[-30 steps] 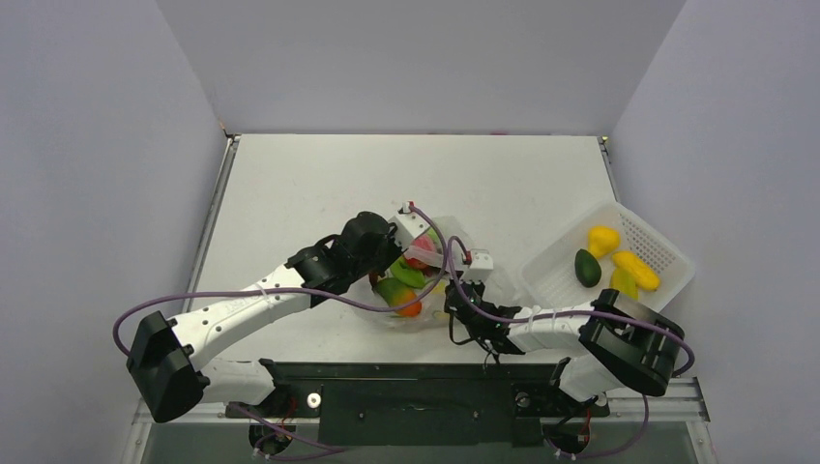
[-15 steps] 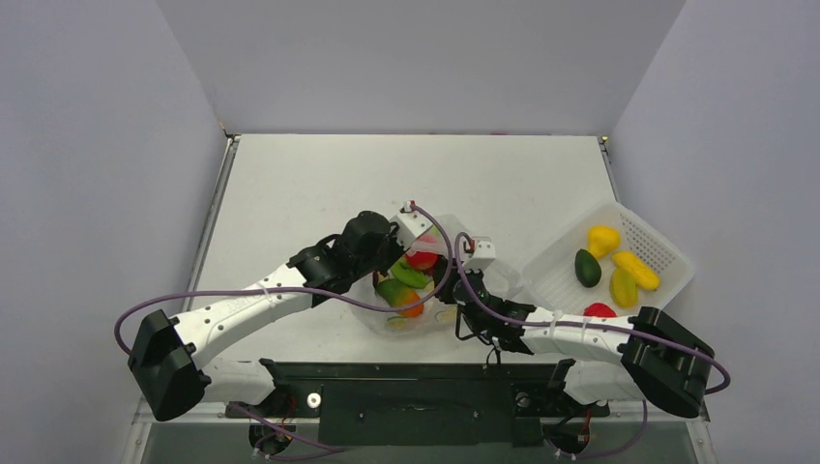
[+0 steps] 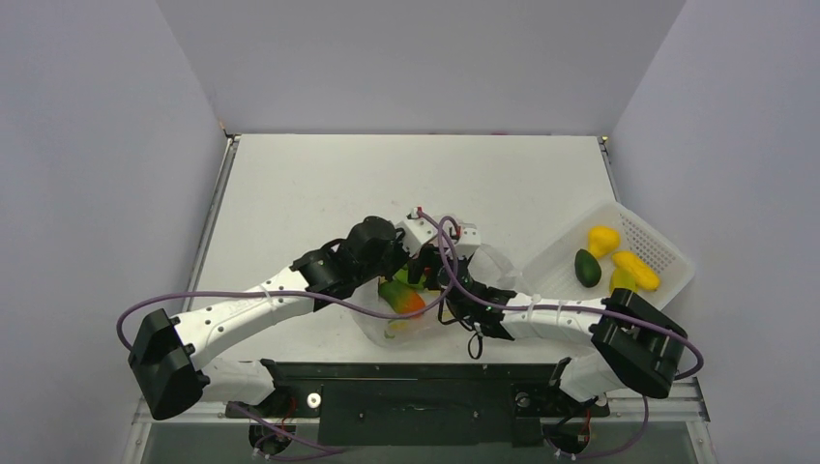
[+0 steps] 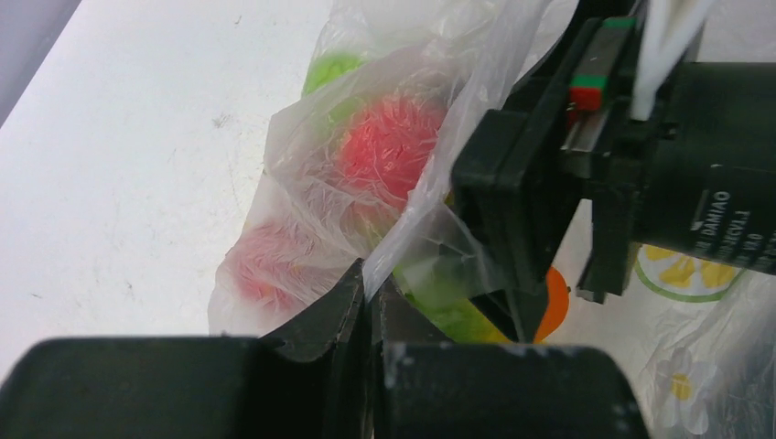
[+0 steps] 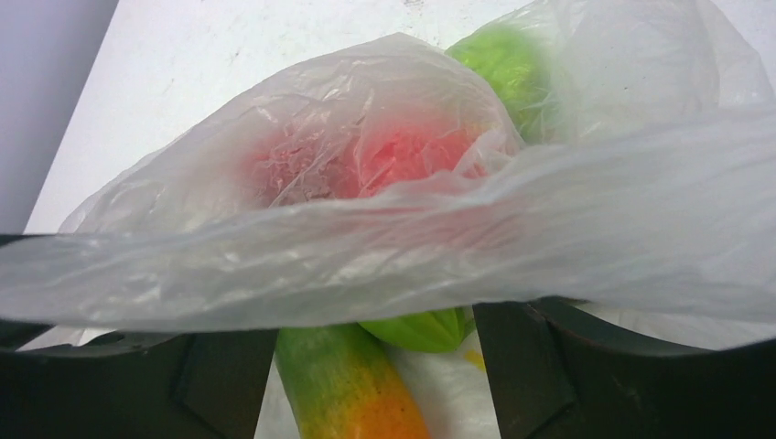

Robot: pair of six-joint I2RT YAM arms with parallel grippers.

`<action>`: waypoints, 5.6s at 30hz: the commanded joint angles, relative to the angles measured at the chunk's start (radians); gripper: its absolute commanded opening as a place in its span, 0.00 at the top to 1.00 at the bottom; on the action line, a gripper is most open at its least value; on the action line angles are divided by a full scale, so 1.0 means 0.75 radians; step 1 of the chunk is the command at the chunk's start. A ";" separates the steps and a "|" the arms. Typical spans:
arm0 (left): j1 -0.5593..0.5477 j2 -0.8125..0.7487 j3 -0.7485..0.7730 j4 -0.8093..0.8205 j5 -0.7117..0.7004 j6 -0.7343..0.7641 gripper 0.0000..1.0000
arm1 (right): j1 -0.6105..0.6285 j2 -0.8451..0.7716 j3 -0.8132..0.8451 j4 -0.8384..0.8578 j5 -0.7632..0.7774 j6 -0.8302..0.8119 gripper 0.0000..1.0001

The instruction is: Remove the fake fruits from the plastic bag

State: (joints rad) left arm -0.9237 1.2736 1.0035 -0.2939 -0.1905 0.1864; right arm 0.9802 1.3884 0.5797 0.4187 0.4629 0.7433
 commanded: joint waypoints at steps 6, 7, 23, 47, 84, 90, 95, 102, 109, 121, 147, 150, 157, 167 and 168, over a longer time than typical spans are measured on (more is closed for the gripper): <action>-0.024 -0.069 0.016 0.074 0.001 -0.006 1.00 | -0.010 0.102 0.094 0.069 0.190 -0.084 0.24; -0.024 -0.070 0.016 0.076 -0.001 -0.005 1.00 | -0.012 0.122 0.098 0.074 0.202 -0.089 0.23; -0.022 -0.058 0.009 0.083 -0.014 0.005 1.00 | -0.037 0.388 0.206 0.216 0.208 -0.143 0.23; 0.022 0.030 0.022 0.076 -0.179 -0.005 1.00 | -0.114 0.122 0.040 0.288 -0.096 -0.141 0.93; 0.017 -0.102 -0.047 0.174 -0.369 0.020 1.00 | -0.233 -1.359 -0.049 -1.203 1.071 0.014 1.00; -0.005 -0.090 -0.046 0.169 -0.371 0.030 1.00 | -0.634 -1.177 -0.069 -1.228 0.670 0.128 1.00; -0.018 -0.091 -0.047 0.168 -0.370 0.036 1.00 | -1.081 -0.984 -0.160 -1.049 0.030 0.094 1.00; -0.042 -0.086 -0.046 0.159 -0.374 0.046 1.00 | -1.404 -0.709 -0.259 -0.861 -0.407 0.058 1.00; -0.046 -0.083 -0.046 0.157 -0.370 0.049 1.00 | -1.496 -0.590 -0.295 -0.756 -0.591 0.028 0.67; -0.048 -0.109 -0.049 0.154 -0.173 0.046 1.00 | -1.501 -0.831 -0.179 -0.987 -0.460 -0.030 0.21; -0.066 -0.053 -0.026 0.074 0.136 0.070 0.97 | -0.420 -1.086 0.197 -0.901 -0.373 -0.180 0.23; -0.071 -0.056 -0.034 0.080 0.126 0.073 0.98 | -0.158 -1.046 0.176 -0.814 -0.231 -0.261 0.27; -0.080 -0.058 -0.039 0.091 0.099 0.075 0.98 | 0.054 -0.898 -0.111 -0.445 -0.215 -0.135 0.42; -0.083 -0.060 -0.059 0.122 0.060 0.083 0.98 | 0.412 -0.352 -0.360 0.115 -0.108 0.018 0.57; -0.084 -0.058 -0.059 0.121 0.061 0.082 0.99 | 0.417 -0.335 -0.367 0.128 -0.105 0.028 0.57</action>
State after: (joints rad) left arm -0.9802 1.2404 0.9543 -0.2493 -0.1368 0.2409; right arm 1.2568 1.0721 0.2840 0.3073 0.3237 0.7197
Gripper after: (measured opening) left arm 0.018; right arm 0.436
